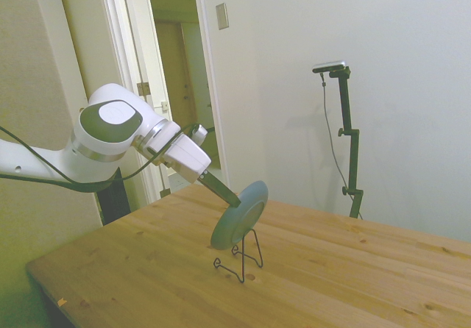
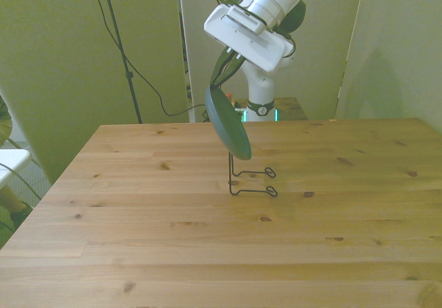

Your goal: Load the plate

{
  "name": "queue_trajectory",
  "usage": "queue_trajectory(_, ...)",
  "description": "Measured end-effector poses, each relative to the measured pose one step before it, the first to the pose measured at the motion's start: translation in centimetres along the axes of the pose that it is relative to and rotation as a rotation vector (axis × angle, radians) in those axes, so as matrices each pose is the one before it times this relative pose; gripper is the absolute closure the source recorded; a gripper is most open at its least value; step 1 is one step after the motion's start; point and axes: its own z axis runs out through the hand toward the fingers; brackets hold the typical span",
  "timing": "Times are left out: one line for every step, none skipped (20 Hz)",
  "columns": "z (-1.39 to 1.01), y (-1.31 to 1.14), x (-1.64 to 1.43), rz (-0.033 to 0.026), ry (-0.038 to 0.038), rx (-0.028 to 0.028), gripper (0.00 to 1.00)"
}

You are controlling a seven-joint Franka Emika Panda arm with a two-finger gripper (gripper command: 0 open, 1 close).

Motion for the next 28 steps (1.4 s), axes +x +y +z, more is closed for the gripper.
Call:
queue_trajectory(0.095,-0.086,-0.146,-0.00095,0.00191,-0.00049,1.00)
queue_trajectory(0.107,-0.095,-0.170,-0.00398,0.00641,-0.00177,1.00)
queue_trajectory(0.135,-0.111,-0.222,-0.00475,0.00502,-0.00315,1.00)
queue_trajectory(0.087,-0.134,-0.276,-0.00421,0.00417,-0.00341,1.00)
queue_trajectory(-0.014,-0.144,-0.285,-0.00414,0.01078,-0.00382,1.00)
queue_trajectory(-0.114,-0.172,-0.308,-0.00262,0.01156,-0.00185,1.00)
queue_trajectory(-0.228,-0.160,-0.322,-0.00187,0.00984,-0.00296,1.00)
queue_trajectory(-0.243,-0.153,-0.294,0.00024,0.01342,-0.00192,1.00)
queue_trajectory(-0.230,-0.131,-0.280,0.00132,0.00810,-0.00240,1.00)
queue_trajectory(-0.179,-0.095,-0.219,0.00072,0.00412,-0.00174,1.00)
queue_trajectory(-0.126,-0.071,-0.143,-0.00085,0.00505,-0.00029,1.00)
queue_trajectory(-0.055,-0.038,-0.054,0.00034,0.00134,0.00123,1.00)
queue_trajectory(0.035,0.012,0.016,0.00073,-0.00087,0.00004,1.00)
queue_trajectory(0.103,0.034,0.042,0.00126,-0.00208,-0.00111,1.00)
queue_trajectory(0.115,0.034,0.035,0.00118,-0.00223,-0.00143,1.00)
queue_trajectory(0.110,0.013,0.053,0.00132,-0.00175,-0.00128,1.00)
queue_trajectory(0.060,-0.009,0.085,0.00175,-0.00102,-0.00037,1.00)
queue_trajectory(-0.007,-0.032,0.090,0.00167,-0.00042,0.00095,1.00)
queue_trajectory(-0.047,-0.036,0.143,0.00270,0.00015,0.00178,1.00)
queue_trajectory(-0.138,-0.085,0.342,0.00630,0.00031,0.00471,1.00)
queue_trajectory(-0.021,-0.016,-0.014,-0.00036,-0.00016,0.00065,1.00)
queue_trajectory(-0.079,-0.058,-0.060,-0.00144,-0.00023,0.00205,1.00)
queue_trajectory(-0.134,-0.097,-0.110,-0.00178,-0.00023,0.00327,1.00)
queue_trajectory(-0.224,-0.161,-0.153,-0.00120,0.00026,0.00533,1.00)
queue_trajectory(-0.287,-0.202,-0.150,0.00093,0.00136,0.00599,1.00)
queue_trajectory(-0.309,-0.204,-0.143,0.00168,0.00426,0.00409,1.00)
queue_trajectory(-0.274,-0.156,-0.163,0.00291,0.00848,-0.00203,1.00)
queue_trajectory(-0.208,-0.115,-0.151,0.00181,0.01141,-0.00444,1.00)
